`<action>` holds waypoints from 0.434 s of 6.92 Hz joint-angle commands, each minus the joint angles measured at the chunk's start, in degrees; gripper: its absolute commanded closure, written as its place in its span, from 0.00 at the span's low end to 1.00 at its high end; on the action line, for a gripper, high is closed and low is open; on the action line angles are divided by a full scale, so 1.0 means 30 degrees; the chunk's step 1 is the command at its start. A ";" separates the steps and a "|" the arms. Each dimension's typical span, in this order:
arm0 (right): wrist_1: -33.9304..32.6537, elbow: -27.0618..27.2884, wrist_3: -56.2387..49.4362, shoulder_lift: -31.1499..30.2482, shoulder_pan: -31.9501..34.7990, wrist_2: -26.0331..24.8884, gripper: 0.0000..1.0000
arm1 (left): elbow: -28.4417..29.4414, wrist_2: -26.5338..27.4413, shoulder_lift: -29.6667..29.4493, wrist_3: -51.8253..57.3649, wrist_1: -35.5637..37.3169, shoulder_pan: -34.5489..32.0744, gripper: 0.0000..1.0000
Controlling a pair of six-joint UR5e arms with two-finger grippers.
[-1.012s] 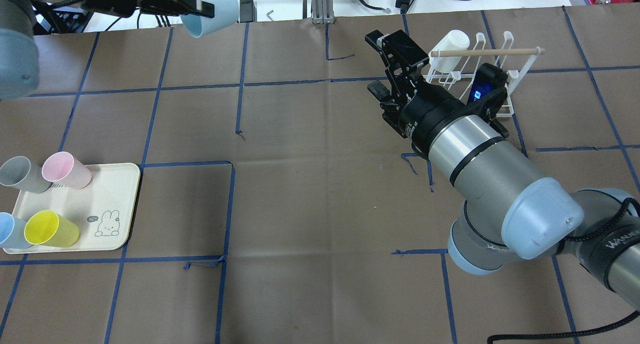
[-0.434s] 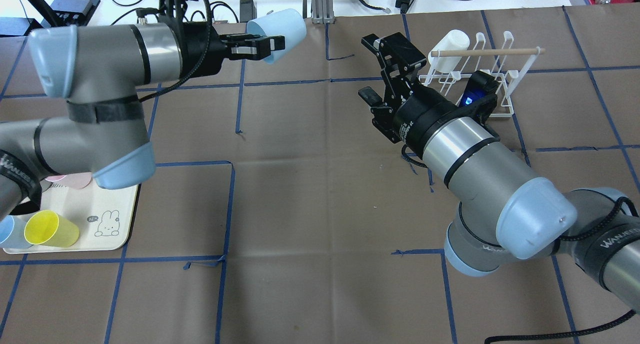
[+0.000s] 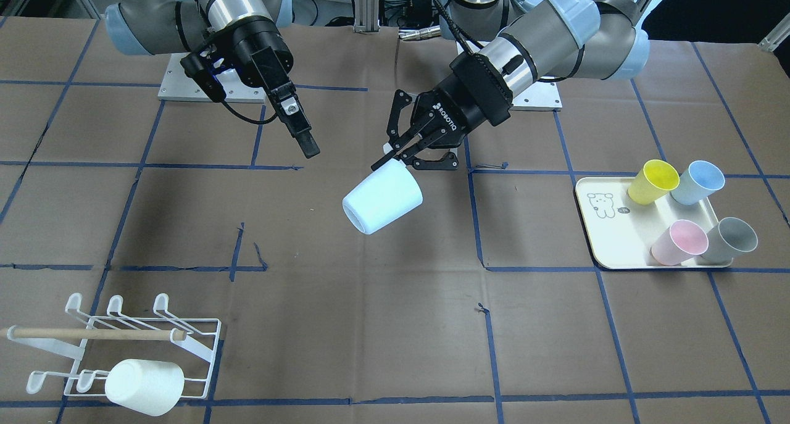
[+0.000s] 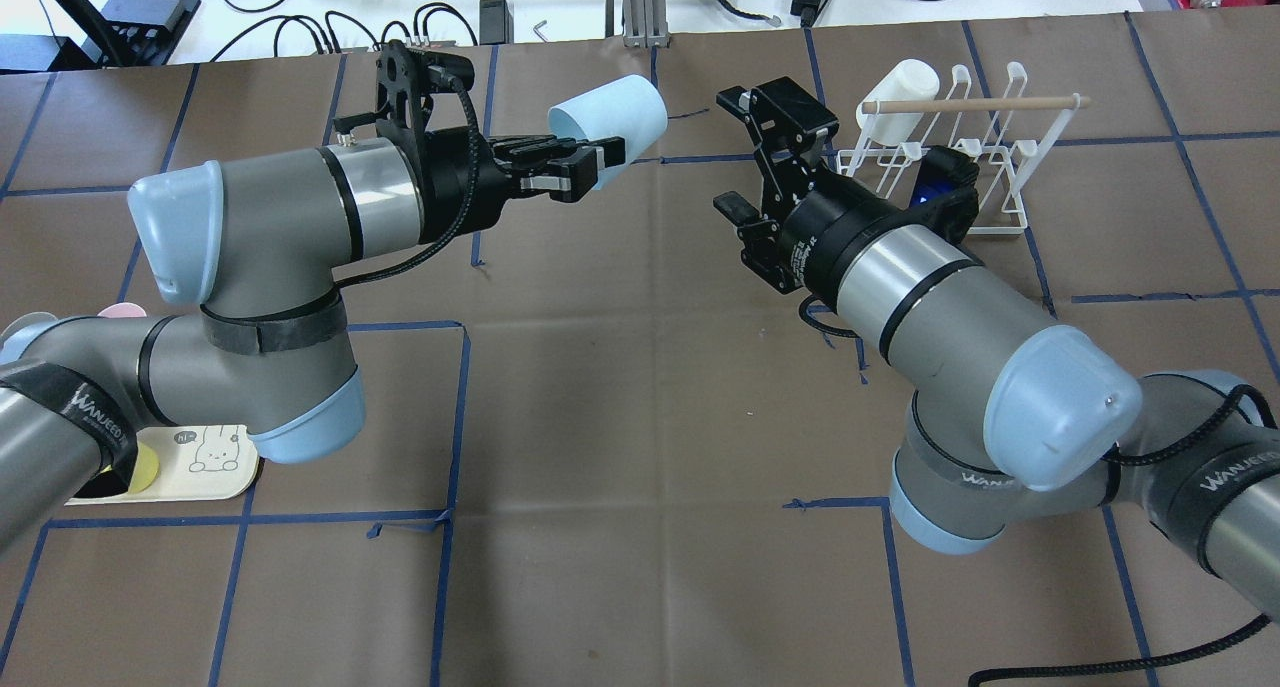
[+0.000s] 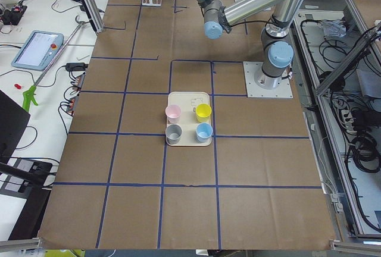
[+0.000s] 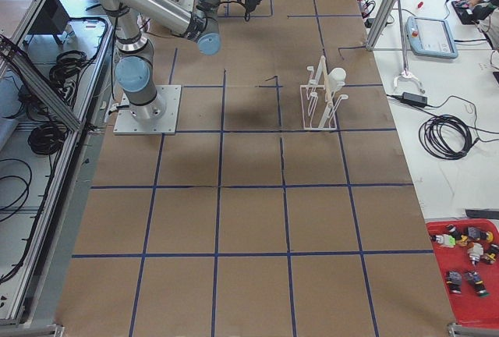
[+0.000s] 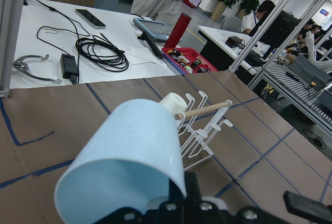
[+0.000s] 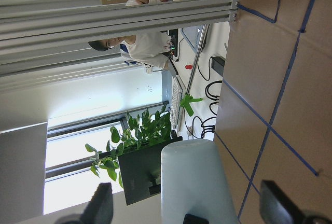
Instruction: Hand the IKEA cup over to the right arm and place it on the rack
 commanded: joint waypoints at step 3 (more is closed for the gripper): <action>0.1425 -0.1540 -0.0064 0.1382 0.0097 0.0373 0.01 | -0.0561 0.0008 0.0317 -0.0185 0.0076 -0.0440 1.00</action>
